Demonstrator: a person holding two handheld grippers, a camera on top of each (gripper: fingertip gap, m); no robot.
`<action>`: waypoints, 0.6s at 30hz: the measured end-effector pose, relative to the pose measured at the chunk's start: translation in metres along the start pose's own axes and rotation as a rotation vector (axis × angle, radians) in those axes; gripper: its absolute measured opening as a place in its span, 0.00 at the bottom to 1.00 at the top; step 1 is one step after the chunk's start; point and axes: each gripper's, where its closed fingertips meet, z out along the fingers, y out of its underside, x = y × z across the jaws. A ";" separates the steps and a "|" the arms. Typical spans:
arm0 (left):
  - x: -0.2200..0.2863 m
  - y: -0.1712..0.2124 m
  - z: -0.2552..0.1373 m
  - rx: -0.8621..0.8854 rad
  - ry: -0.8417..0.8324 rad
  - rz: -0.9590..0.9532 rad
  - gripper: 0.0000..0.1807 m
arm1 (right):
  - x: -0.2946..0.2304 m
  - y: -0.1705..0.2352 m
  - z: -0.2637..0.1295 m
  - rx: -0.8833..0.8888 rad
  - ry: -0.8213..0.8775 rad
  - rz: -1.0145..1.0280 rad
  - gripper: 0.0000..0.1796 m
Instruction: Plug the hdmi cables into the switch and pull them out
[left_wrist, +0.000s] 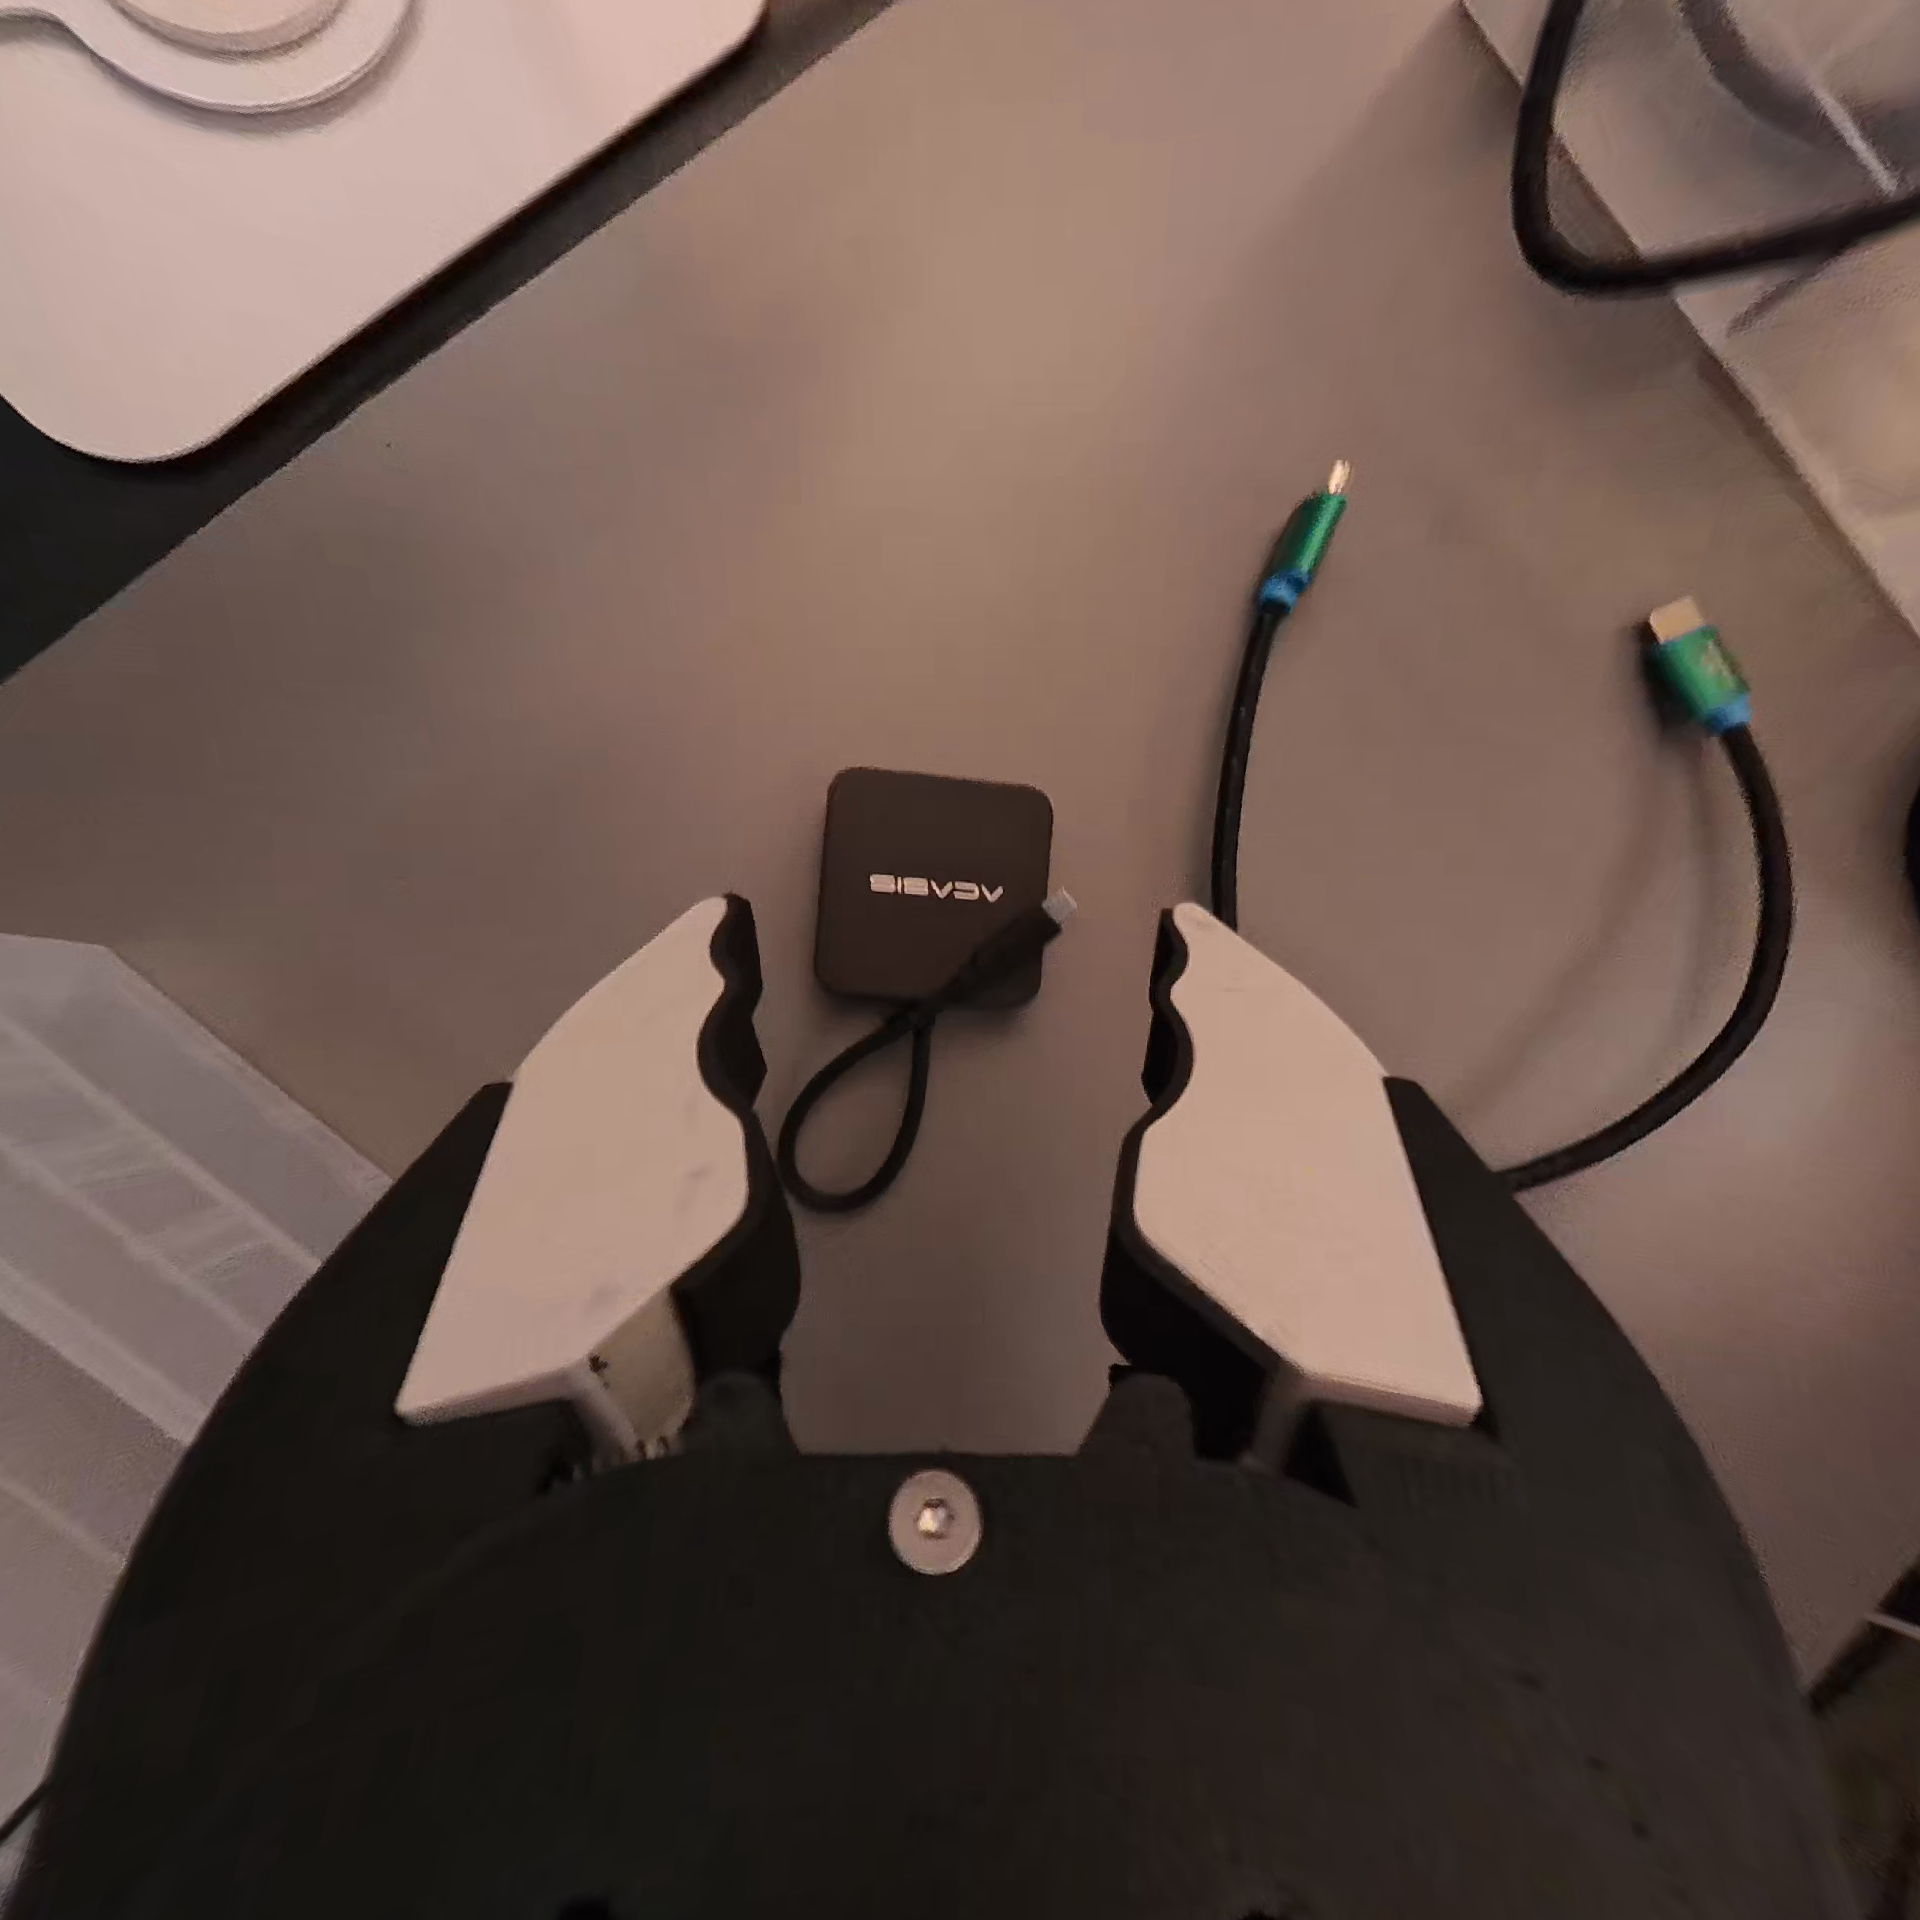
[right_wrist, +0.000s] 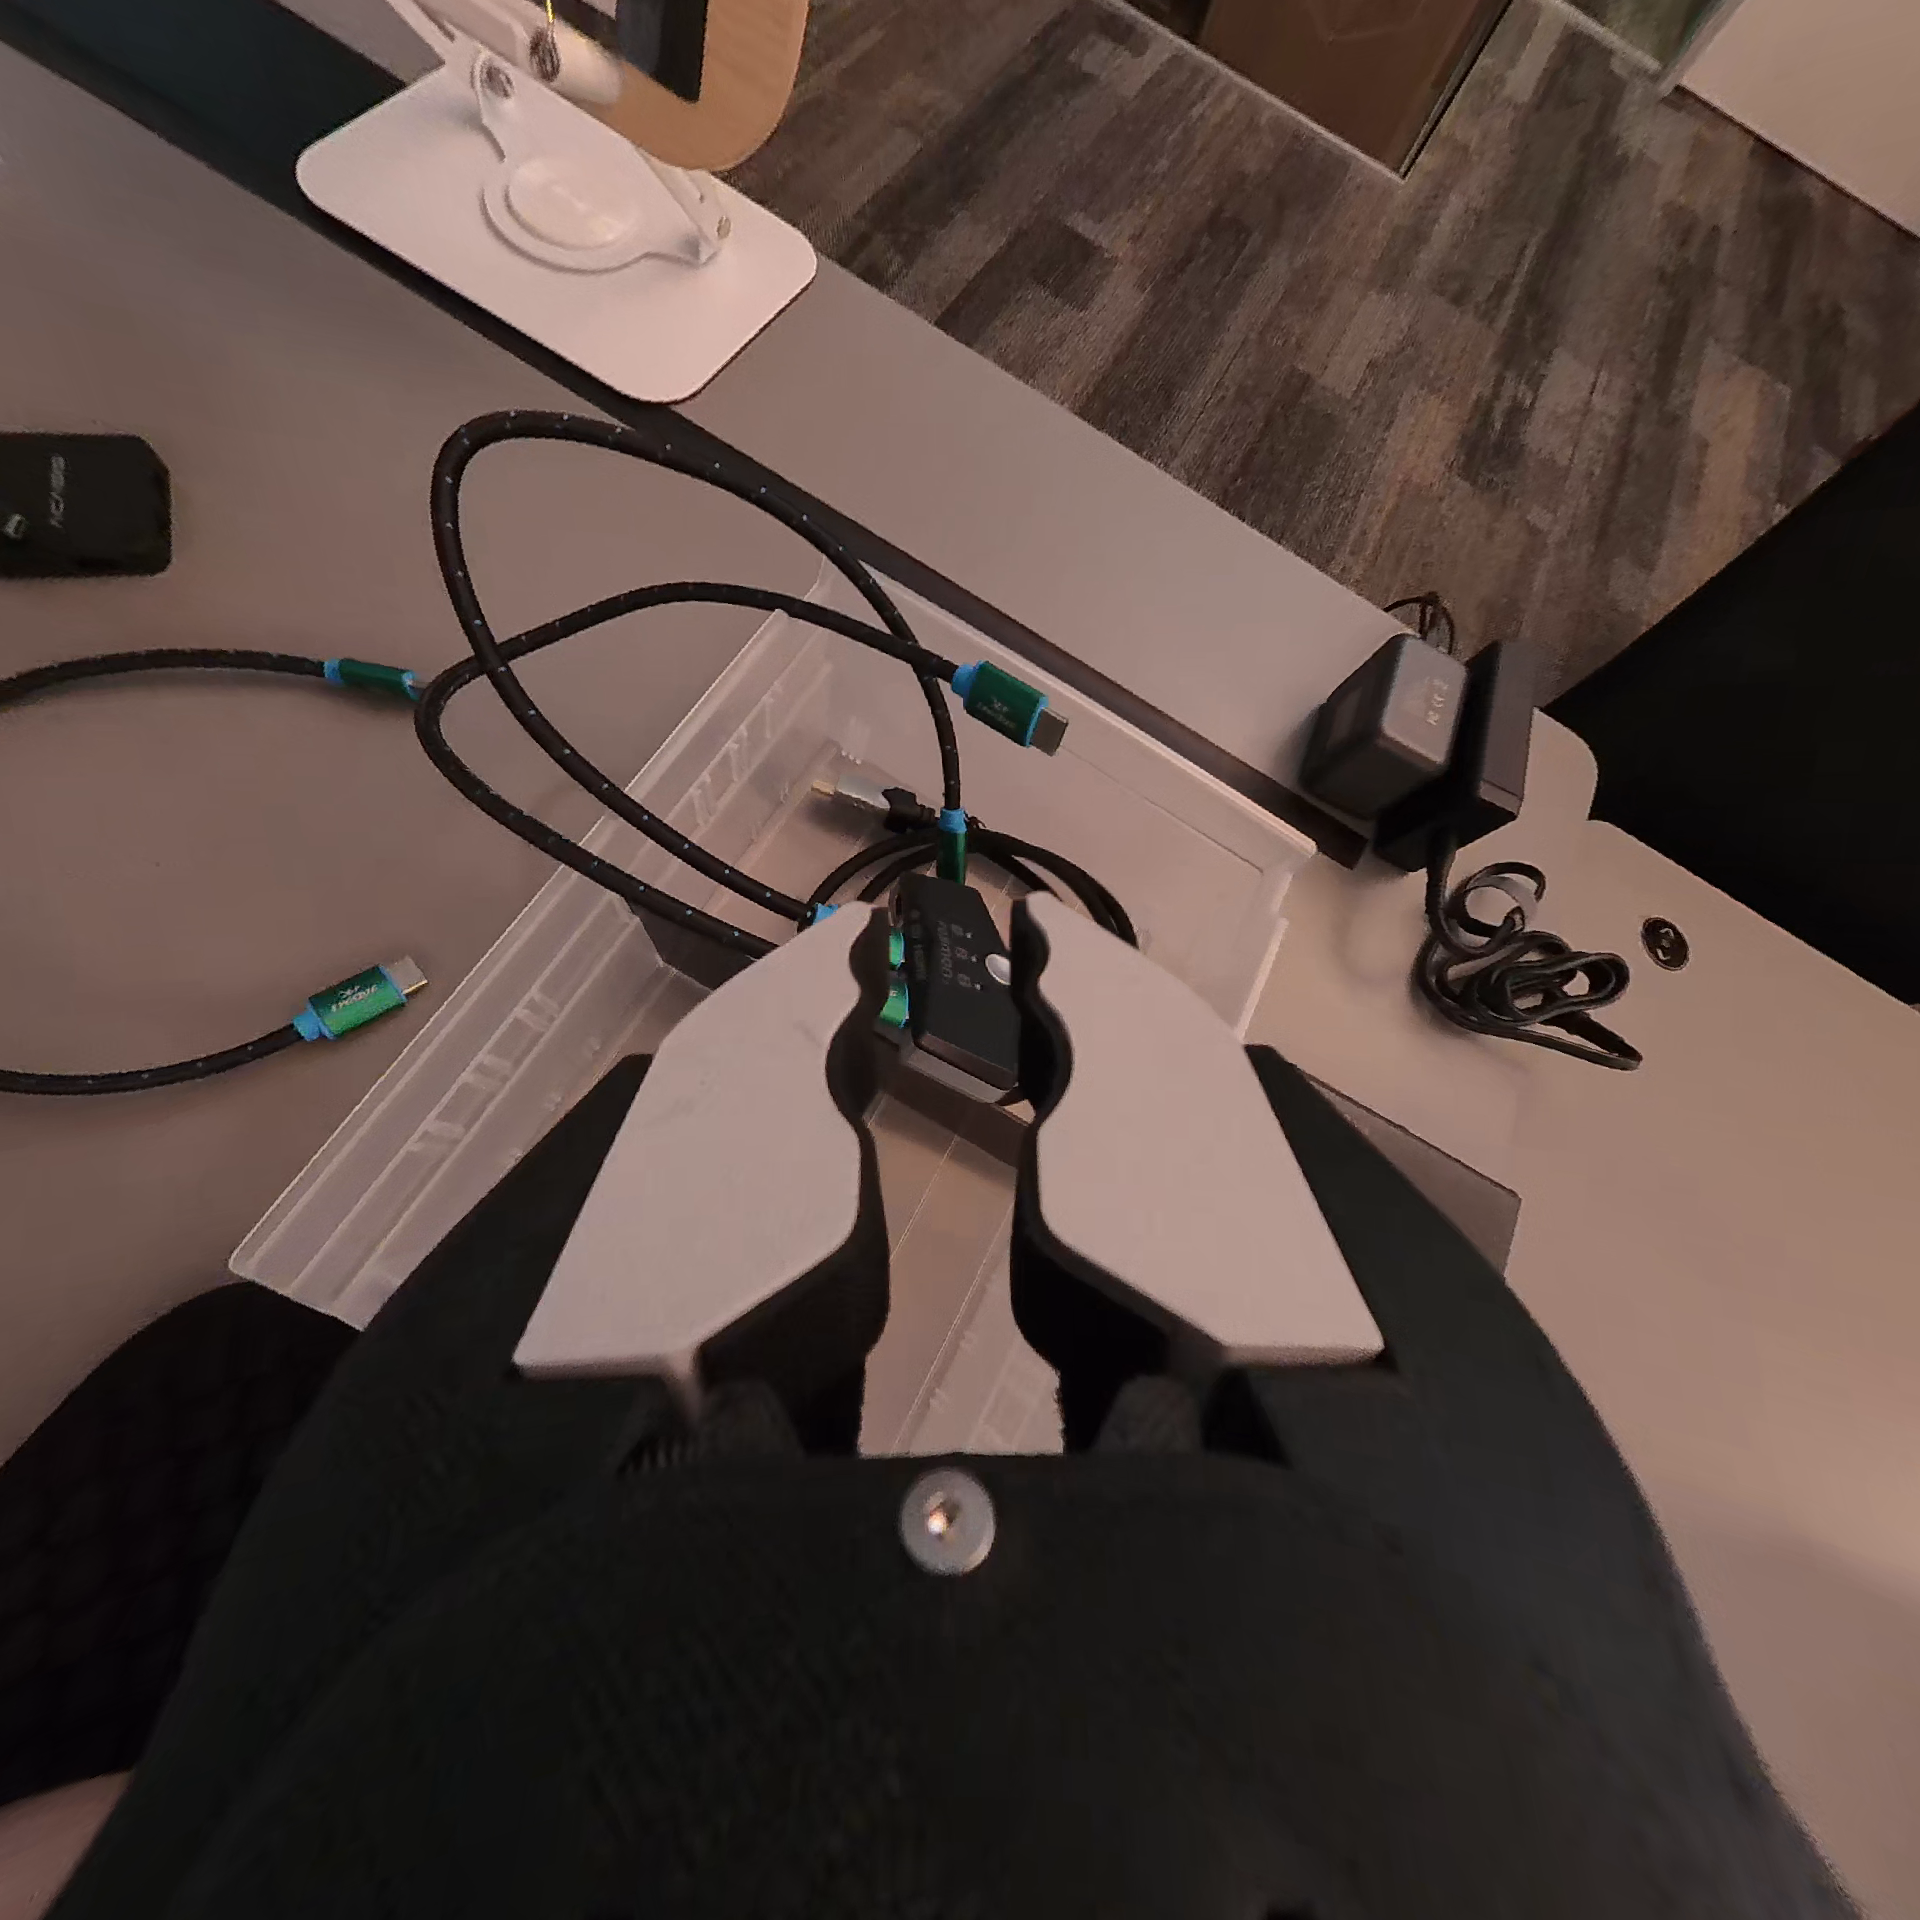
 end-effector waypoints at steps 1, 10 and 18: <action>0.003 0.007 0.001 -0.011 -0.015 0.036 0.39 | 0.000 0.000 -0.001 0.005 0.001 -0.001 0.13; 0.001 0.026 0.048 -0.159 -0.052 0.120 0.48 | -0.007 0.006 0.017 -0.094 0.010 -0.050 0.13; -0.004 0.037 0.075 -0.308 -0.074 0.170 0.37 | -0.015 -0.005 0.016 -0.090 0.032 -0.108 0.13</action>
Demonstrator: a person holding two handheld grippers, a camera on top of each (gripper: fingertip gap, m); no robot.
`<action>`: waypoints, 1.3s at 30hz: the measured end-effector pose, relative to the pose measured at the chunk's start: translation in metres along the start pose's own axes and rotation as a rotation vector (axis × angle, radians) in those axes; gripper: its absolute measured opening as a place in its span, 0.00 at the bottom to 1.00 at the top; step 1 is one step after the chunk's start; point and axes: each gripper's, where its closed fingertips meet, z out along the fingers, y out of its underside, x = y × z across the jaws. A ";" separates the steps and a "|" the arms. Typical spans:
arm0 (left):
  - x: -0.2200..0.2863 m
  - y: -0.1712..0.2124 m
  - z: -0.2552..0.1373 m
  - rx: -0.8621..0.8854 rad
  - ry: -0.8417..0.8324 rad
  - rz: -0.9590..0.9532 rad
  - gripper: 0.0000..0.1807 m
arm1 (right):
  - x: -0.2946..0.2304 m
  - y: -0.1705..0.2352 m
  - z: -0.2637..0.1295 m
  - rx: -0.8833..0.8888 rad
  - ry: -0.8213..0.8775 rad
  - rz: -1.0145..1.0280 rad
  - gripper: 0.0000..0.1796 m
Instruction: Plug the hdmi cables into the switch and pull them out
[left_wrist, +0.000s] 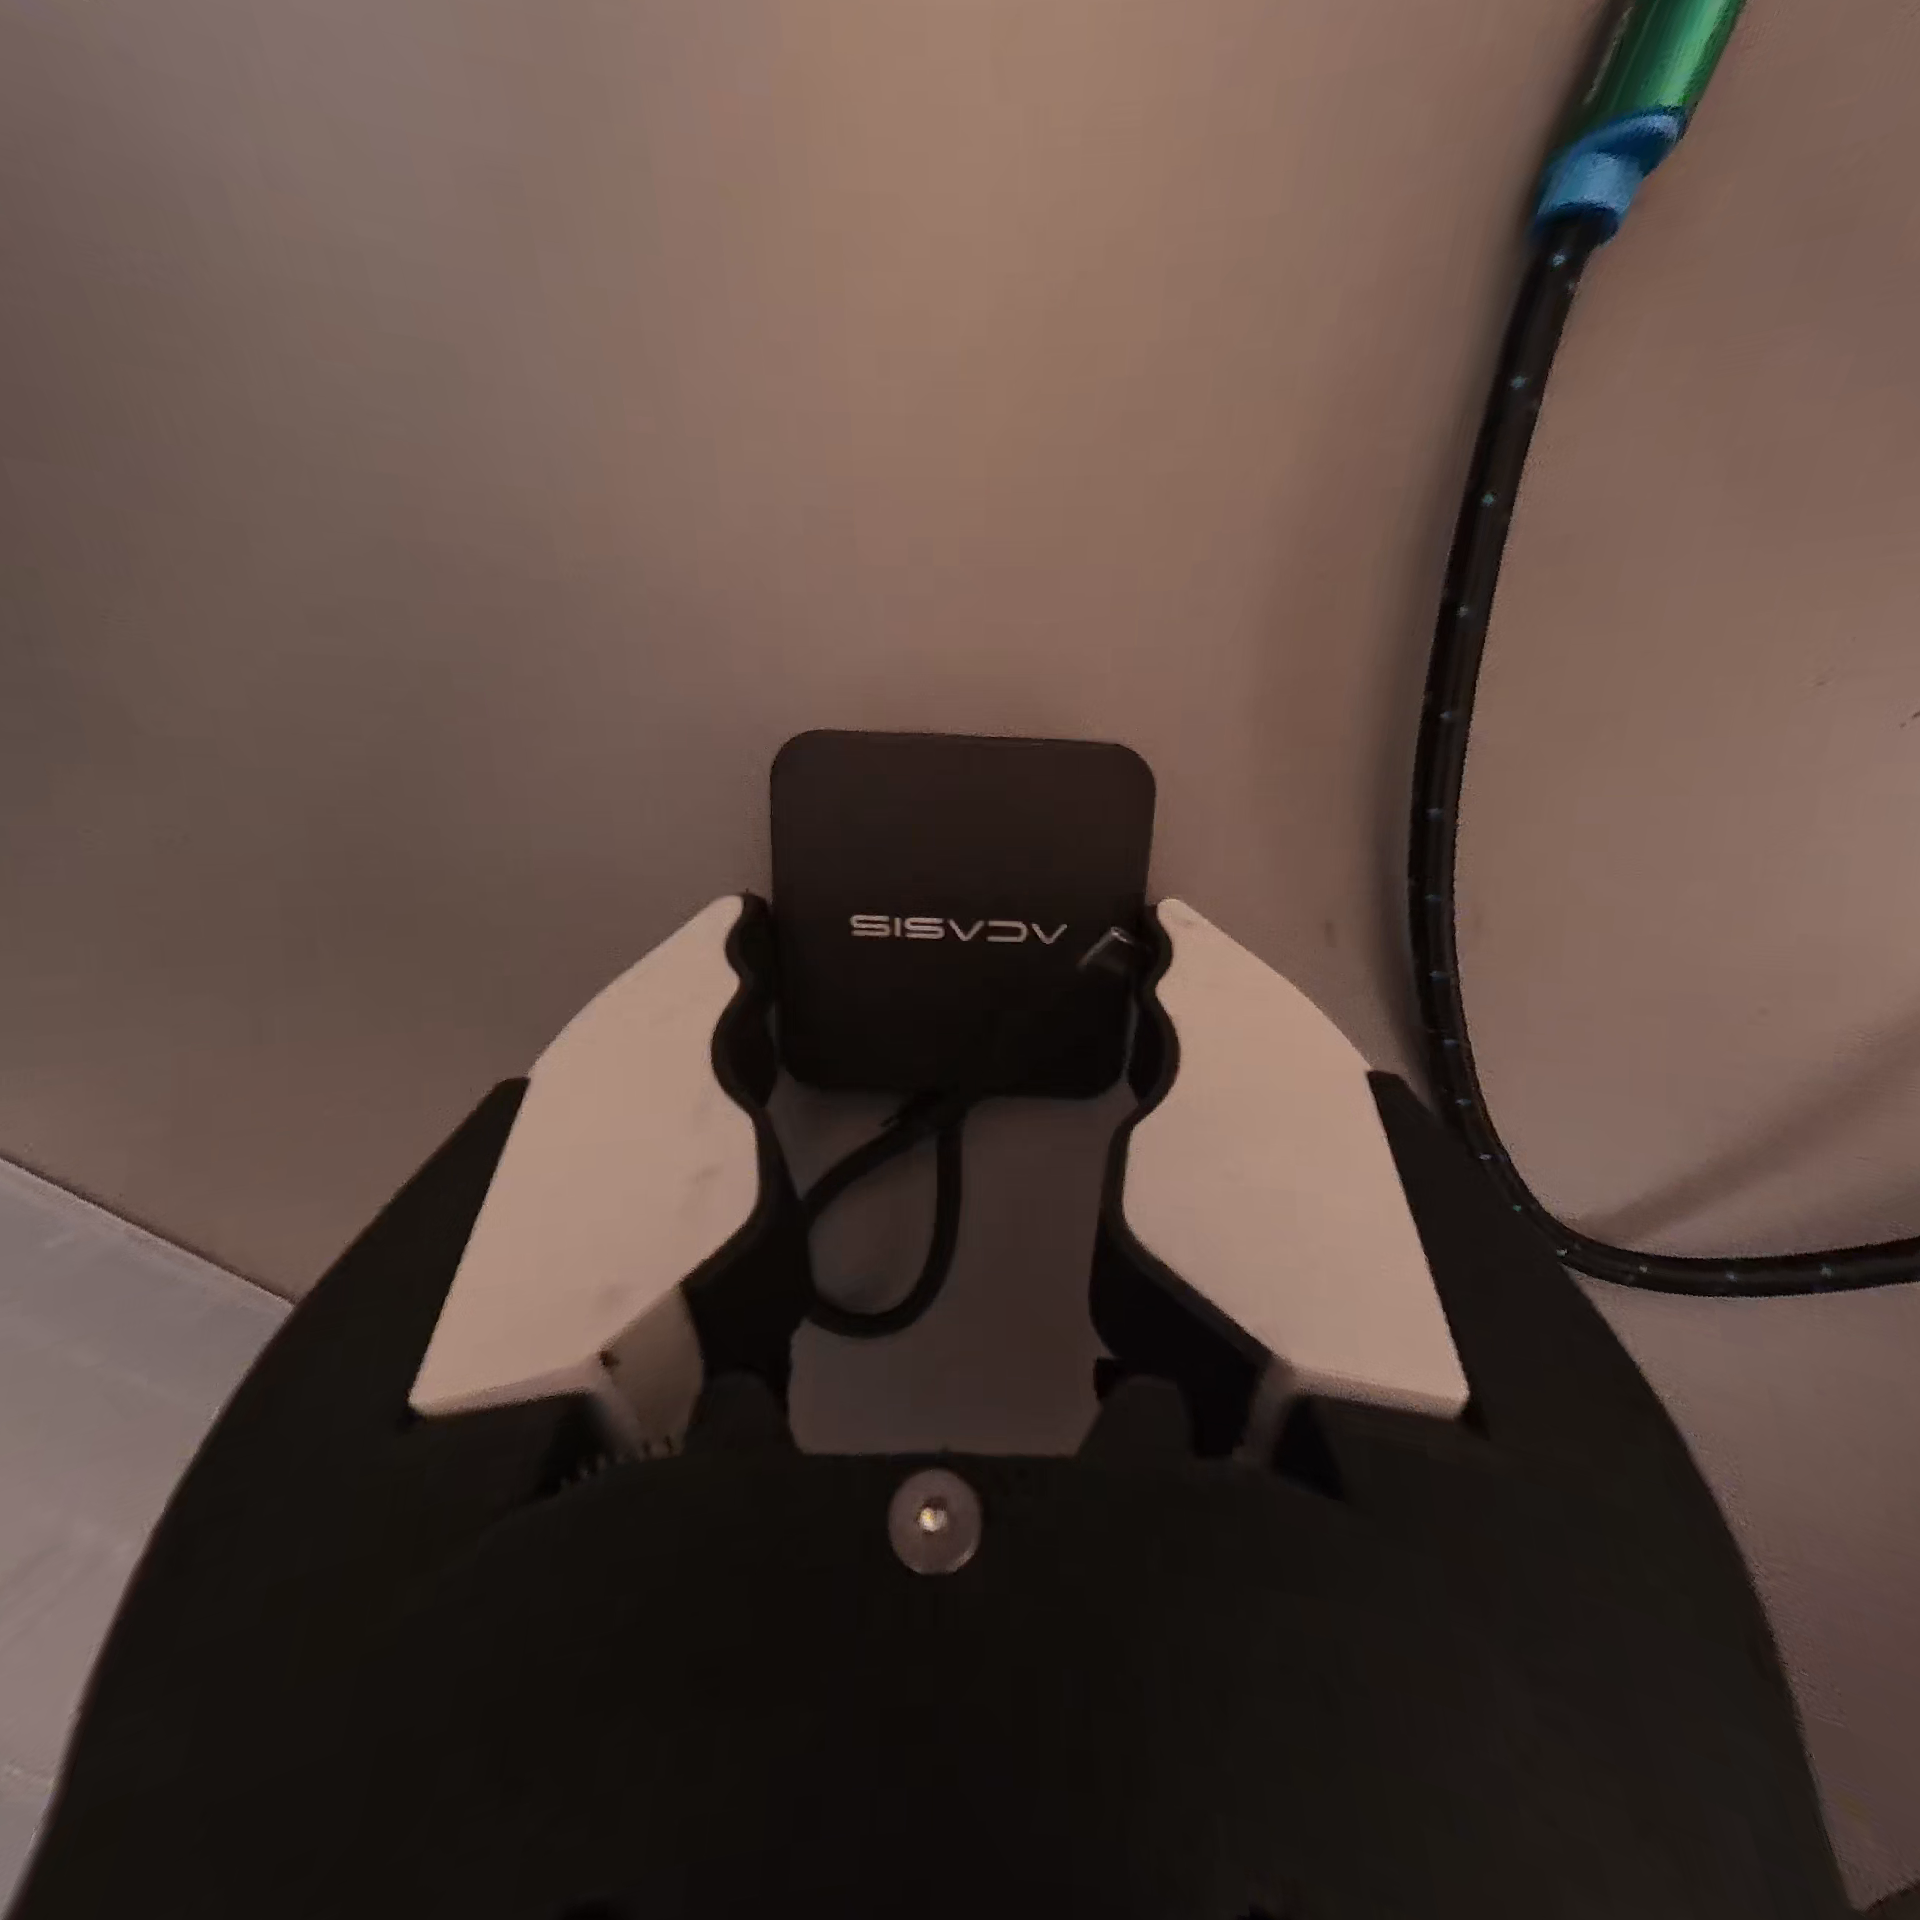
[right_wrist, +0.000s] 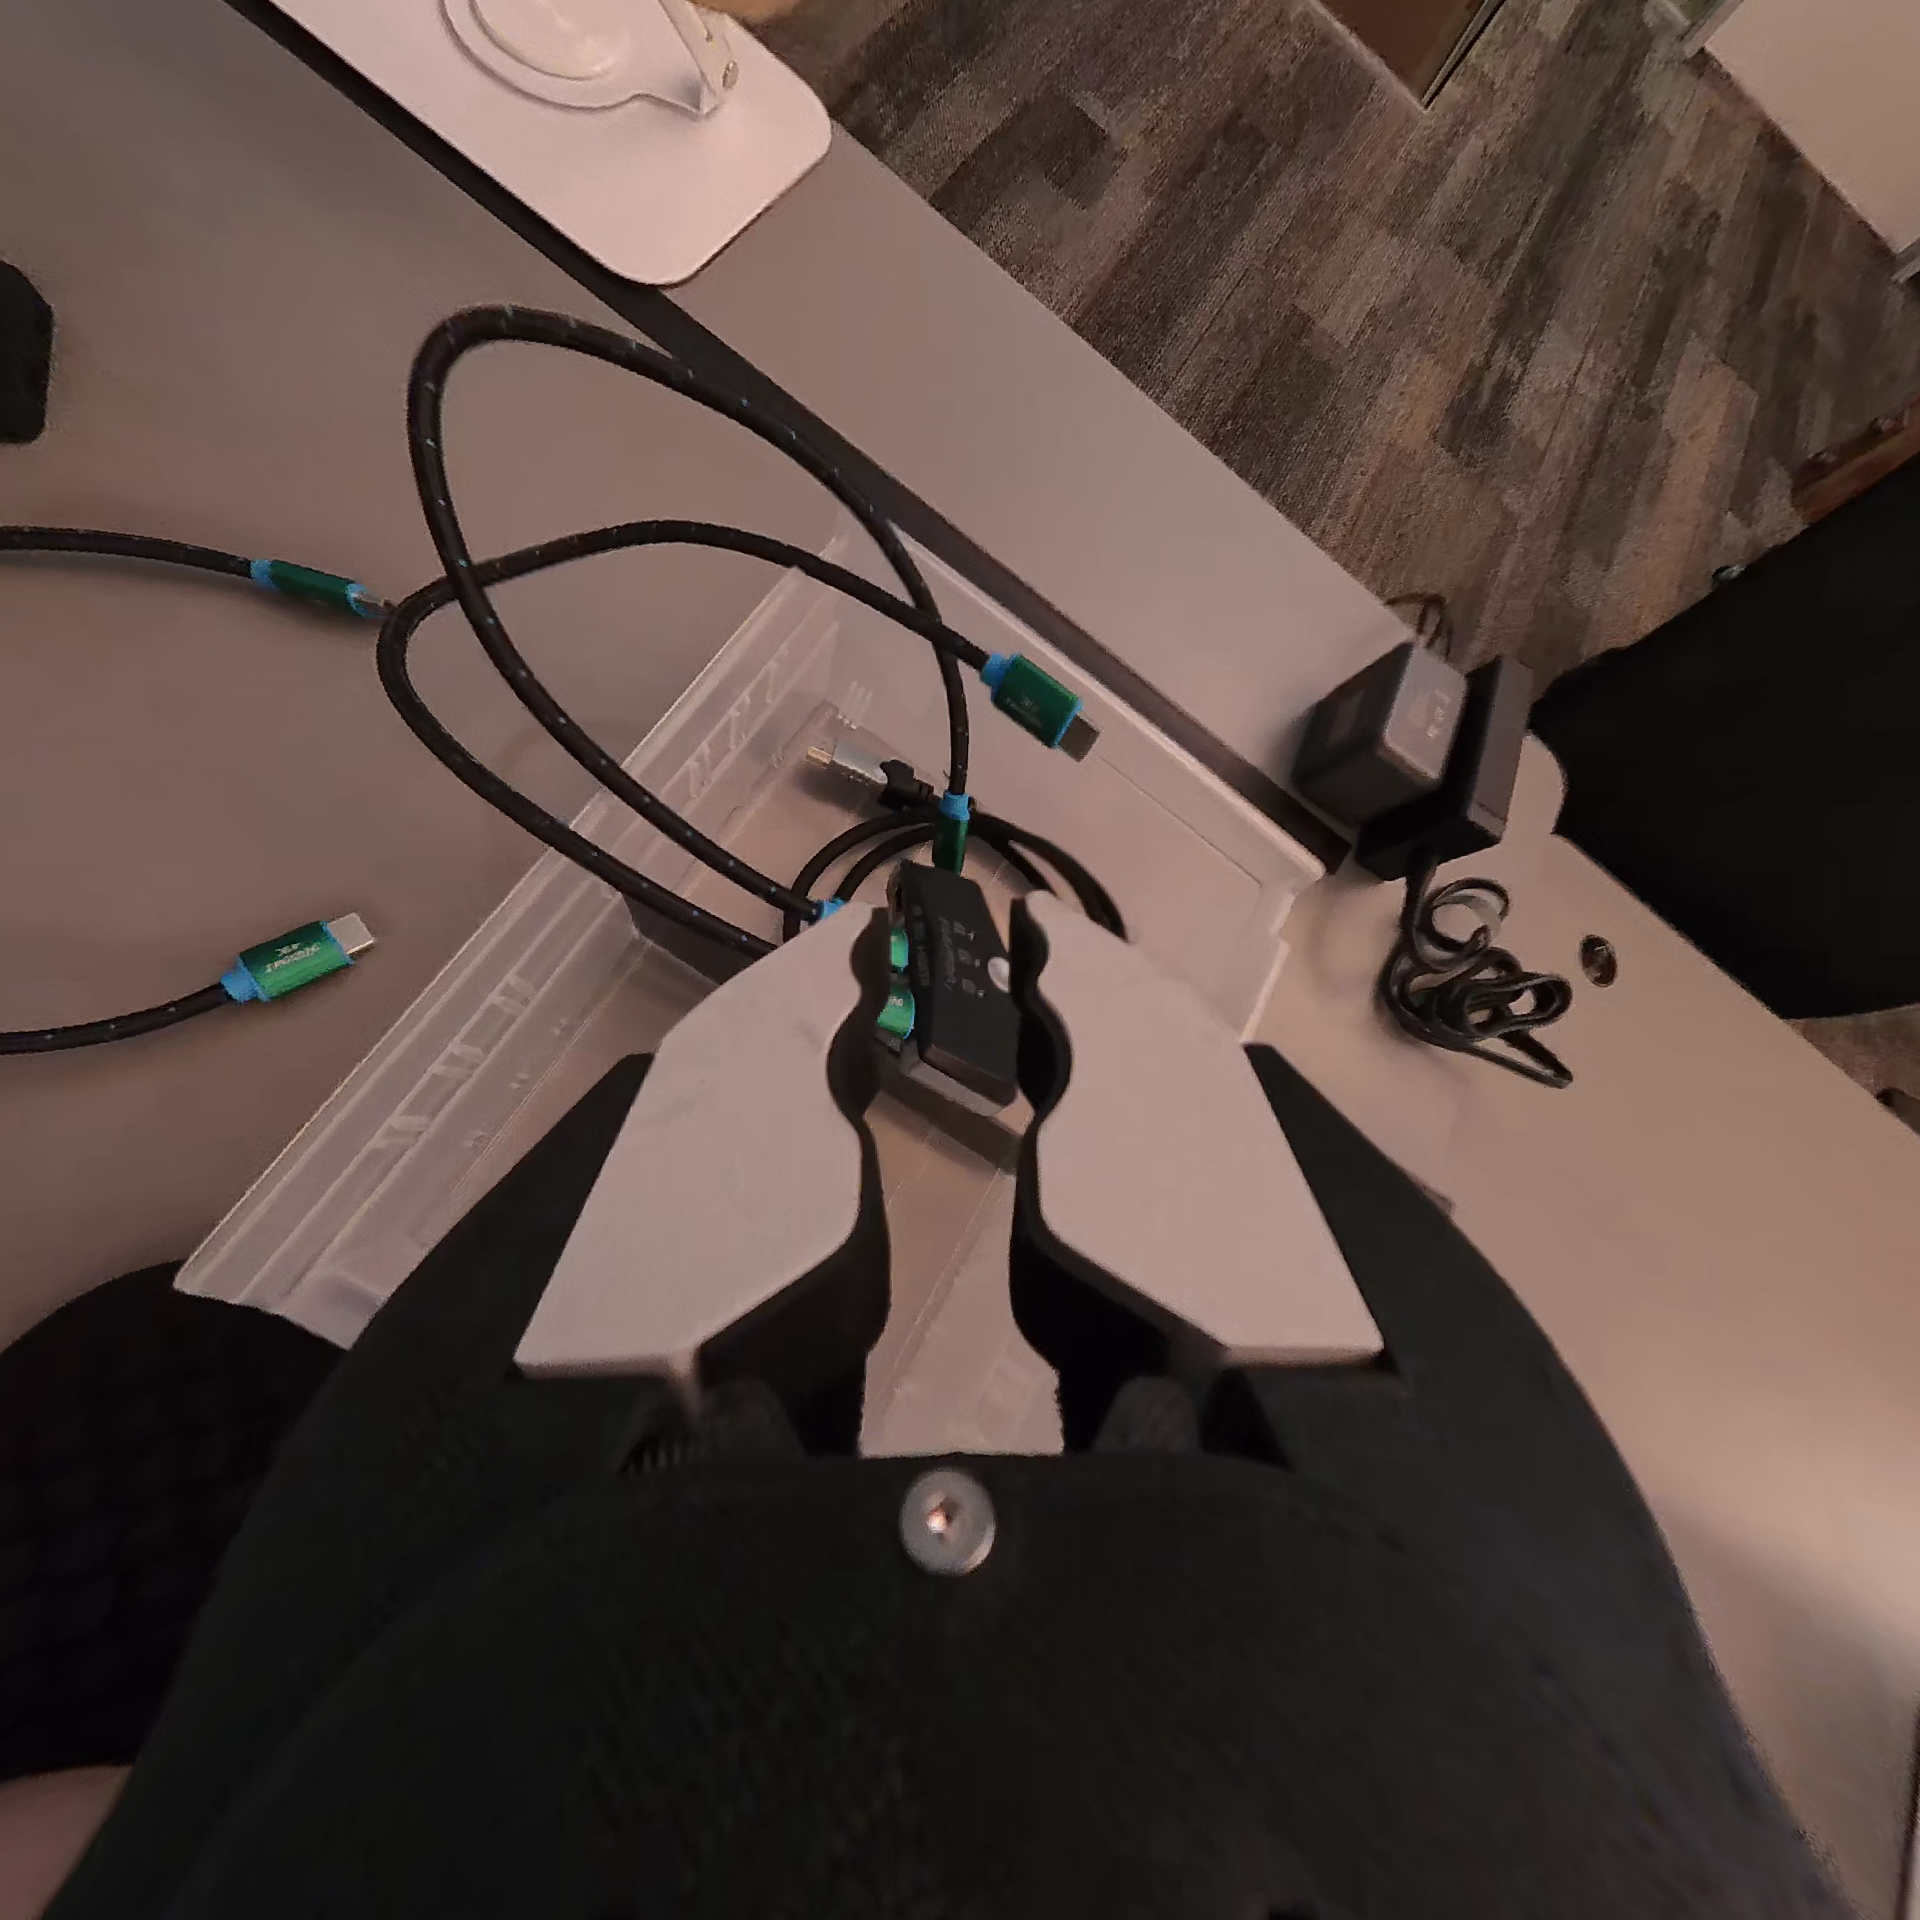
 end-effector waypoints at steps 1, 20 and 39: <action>0.001 -0.001 -0.001 0.005 0.003 -0.003 0.37 | -0.002 -0.006 -0.005 0.023 0.013 -0.018 0.12; 0.142 -0.031 -0.311 0.986 1.969 -0.241 0.36 | -0.248 -0.174 -0.068 0.895 -0.186 -0.733 0.34; 0.194 -0.008 -0.235 0.504 1.883 -0.062 0.35 | -0.325 -0.098 -0.068 0.414 -1.368 -0.478 0.08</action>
